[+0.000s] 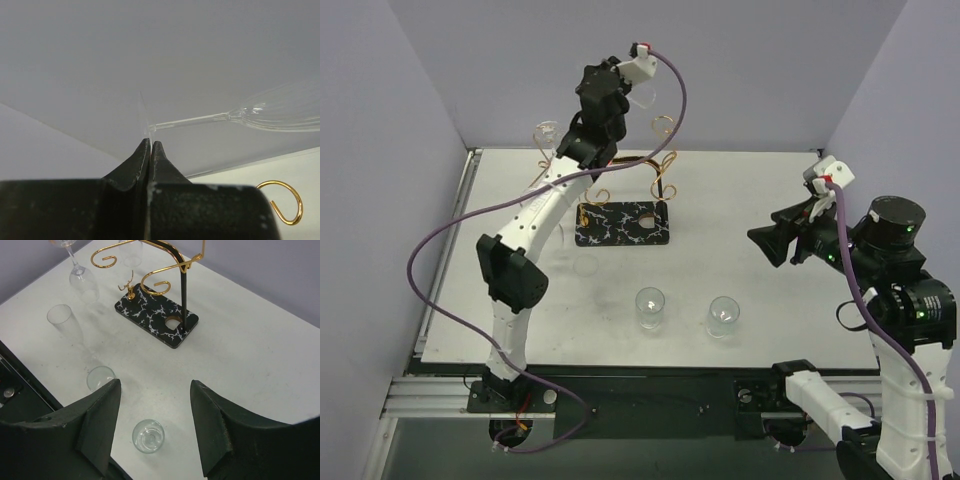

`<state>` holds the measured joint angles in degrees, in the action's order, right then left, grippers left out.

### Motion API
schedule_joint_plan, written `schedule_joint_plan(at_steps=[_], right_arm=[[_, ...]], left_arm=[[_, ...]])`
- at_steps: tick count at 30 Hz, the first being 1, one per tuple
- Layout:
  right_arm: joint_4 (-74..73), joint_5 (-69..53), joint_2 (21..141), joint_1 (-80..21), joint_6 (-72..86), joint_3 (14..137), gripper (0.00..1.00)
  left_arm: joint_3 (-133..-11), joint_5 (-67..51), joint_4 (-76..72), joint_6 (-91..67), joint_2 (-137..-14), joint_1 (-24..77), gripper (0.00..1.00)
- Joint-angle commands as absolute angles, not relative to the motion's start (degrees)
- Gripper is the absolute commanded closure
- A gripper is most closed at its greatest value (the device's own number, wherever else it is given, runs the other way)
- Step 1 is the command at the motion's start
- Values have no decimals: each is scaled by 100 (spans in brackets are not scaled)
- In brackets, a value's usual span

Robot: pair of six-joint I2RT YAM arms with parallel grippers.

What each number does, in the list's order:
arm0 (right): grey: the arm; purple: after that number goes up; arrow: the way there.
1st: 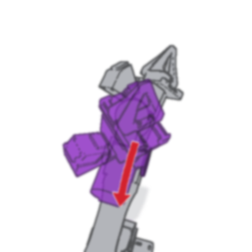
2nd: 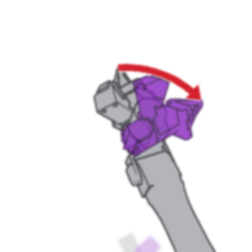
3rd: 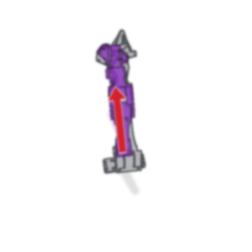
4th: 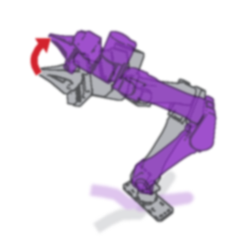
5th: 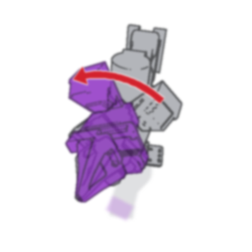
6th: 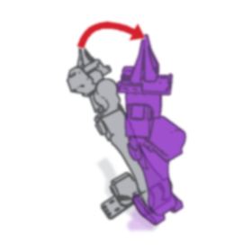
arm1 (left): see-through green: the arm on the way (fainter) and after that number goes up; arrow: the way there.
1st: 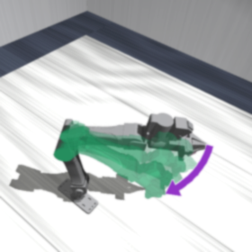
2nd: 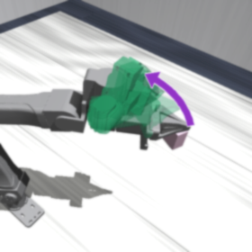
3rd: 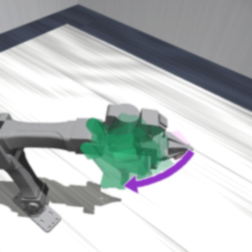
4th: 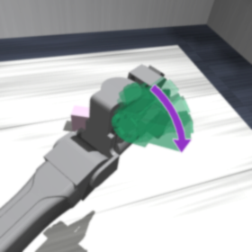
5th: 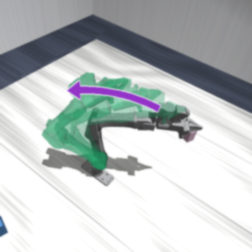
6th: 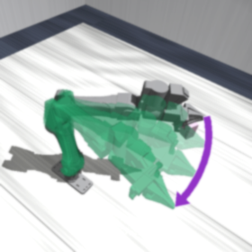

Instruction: Place the wine glass upside down on the wine glass rack

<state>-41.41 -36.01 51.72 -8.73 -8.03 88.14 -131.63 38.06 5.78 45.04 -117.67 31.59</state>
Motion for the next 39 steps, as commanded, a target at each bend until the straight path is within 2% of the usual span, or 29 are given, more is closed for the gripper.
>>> schedule_joint_plan(at_steps=[1,6,13,19,26,39], right_arm=[[-4008,-3533,5001,-896,-879,8737,47],[-4017,-3410,4913,-905,-914,8657,47],[-4017,-3401,4966,-888,-905,8640,47],[-4008,-3481,5019,-835,-870,8640,47],[-4008,-3472,4992,-800,-888,8561,47],[-3999,-3472,4957,-782,-914,8508,47]], left_arm=[[-13254,4465,-747,6124,-12163,3296,100],[-12807,4474,-817,6346,-12191,3410,100],[-10761,4456,-1906,6873,-11505,3638,100],[-10012,4439,-2118,6899,-11084,3683,100],[-9720,4386,-2066,6864,-10811,3761,100],[-10037,4087,-590,6206,-10591,3823,100]])
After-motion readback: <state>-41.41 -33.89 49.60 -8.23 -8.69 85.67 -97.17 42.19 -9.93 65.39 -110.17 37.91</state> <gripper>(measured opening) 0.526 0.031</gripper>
